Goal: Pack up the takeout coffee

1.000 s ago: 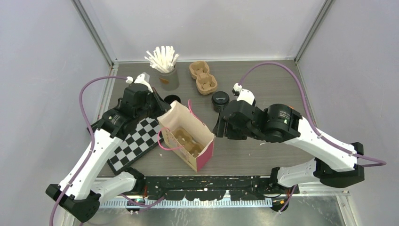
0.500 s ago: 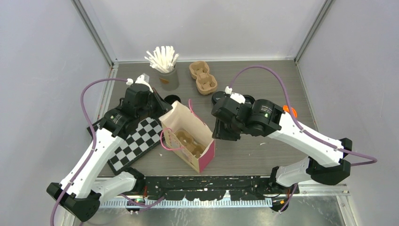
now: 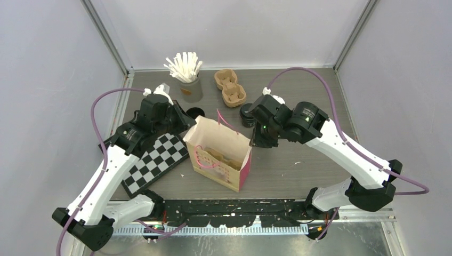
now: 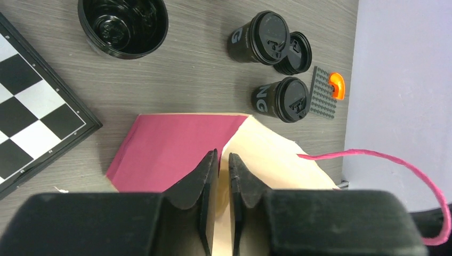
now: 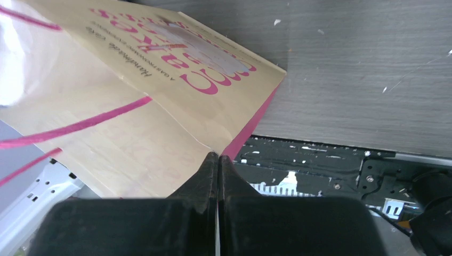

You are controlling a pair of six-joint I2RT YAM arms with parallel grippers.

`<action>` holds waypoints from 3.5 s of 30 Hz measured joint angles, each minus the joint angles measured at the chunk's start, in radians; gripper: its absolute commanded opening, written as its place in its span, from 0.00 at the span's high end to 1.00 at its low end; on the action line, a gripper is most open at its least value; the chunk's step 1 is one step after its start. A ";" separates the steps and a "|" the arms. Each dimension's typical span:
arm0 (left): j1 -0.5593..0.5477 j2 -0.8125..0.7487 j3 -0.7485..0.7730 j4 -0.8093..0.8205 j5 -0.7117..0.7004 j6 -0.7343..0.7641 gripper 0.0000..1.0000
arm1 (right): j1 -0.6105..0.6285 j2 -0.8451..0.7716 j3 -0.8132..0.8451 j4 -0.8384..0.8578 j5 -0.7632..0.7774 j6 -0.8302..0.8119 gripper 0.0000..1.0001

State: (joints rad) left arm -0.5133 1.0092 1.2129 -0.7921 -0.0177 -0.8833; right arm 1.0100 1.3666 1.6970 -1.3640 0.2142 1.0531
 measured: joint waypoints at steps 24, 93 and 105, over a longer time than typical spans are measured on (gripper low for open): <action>0.000 0.120 0.180 -0.190 0.133 0.353 0.46 | -0.187 0.061 0.132 0.043 -0.139 -0.402 0.37; 0.000 0.035 0.196 -0.373 0.132 0.394 0.46 | -0.590 0.230 -0.430 0.581 -0.225 -1.057 0.10; 0.000 0.040 0.196 -0.373 0.131 0.420 0.46 | -0.514 0.212 -0.430 0.569 -0.095 -1.070 0.29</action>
State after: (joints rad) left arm -0.5133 1.0489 1.4094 -1.1652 0.1131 -0.4637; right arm 0.4957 1.5791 1.2667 -0.7948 0.1188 -0.0170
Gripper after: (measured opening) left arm 0.542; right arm 0.736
